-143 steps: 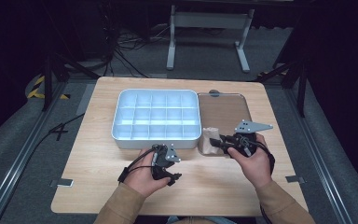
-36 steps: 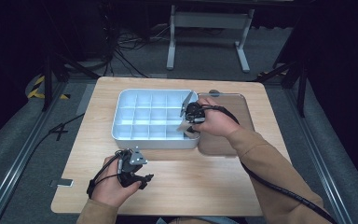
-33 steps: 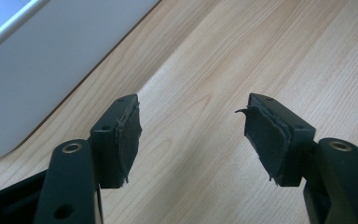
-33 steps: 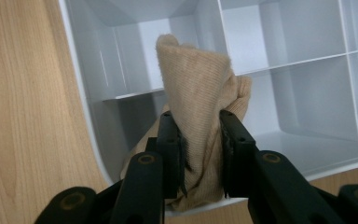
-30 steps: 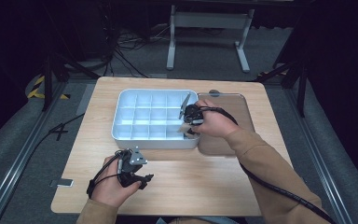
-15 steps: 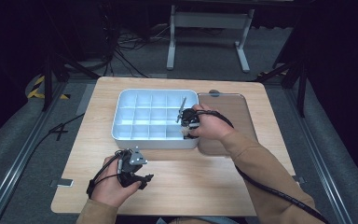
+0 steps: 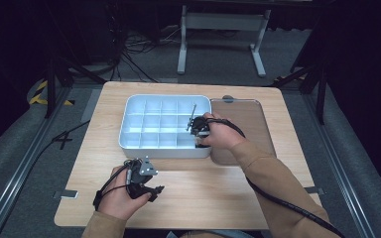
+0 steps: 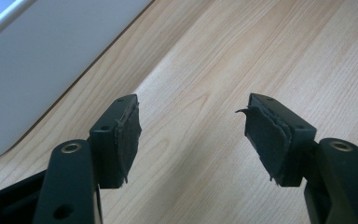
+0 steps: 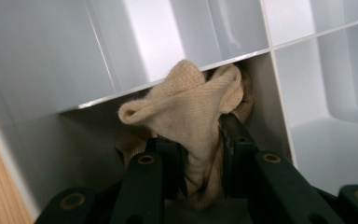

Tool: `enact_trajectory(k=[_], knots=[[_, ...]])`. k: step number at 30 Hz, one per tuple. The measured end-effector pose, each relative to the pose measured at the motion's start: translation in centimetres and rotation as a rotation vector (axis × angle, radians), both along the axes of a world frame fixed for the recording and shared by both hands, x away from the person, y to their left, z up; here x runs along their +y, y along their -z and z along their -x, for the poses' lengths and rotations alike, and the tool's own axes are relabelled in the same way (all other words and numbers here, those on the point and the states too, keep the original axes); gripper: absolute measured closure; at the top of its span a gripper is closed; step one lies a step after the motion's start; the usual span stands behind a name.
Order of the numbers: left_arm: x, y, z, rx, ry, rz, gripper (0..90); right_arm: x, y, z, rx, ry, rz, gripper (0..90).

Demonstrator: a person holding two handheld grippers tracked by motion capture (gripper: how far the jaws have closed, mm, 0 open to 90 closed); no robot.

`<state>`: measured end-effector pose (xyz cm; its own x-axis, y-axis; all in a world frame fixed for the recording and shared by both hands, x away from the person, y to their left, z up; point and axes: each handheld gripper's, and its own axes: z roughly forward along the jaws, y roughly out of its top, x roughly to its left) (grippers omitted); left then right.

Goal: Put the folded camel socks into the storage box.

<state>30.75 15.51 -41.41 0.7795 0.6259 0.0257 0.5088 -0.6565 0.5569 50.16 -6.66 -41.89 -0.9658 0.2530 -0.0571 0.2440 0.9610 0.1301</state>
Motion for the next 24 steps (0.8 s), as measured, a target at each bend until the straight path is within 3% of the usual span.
enact_trajectory(k=[3, 9, 19, 24], knots=[[0.0, -0.1, 0.0, -0.003, -0.001, 0.0, 36.0, 0.3, 0.1, 0.0, 0.0, 0.016, 0.02, 72.7], [0.0, 0.0, 0.0, 0.0, 0.001, 0.0, 35.8, 0.2, 0.3, -0.1, 0.003, 0.027, 0.007, 71.3], [0.0, 0.0, -0.3, 0.001, 0.003, 0.0, 34.9, -1.3, -0.6, -0.3, 0.022, 0.041, -0.11, 53.7], [-0.1, 0.0, -0.4, 0.001, 0.006, 0.007, 34.8, -1.8, -2.0, 0.4, -0.028, 0.035, -0.162, 43.6]])
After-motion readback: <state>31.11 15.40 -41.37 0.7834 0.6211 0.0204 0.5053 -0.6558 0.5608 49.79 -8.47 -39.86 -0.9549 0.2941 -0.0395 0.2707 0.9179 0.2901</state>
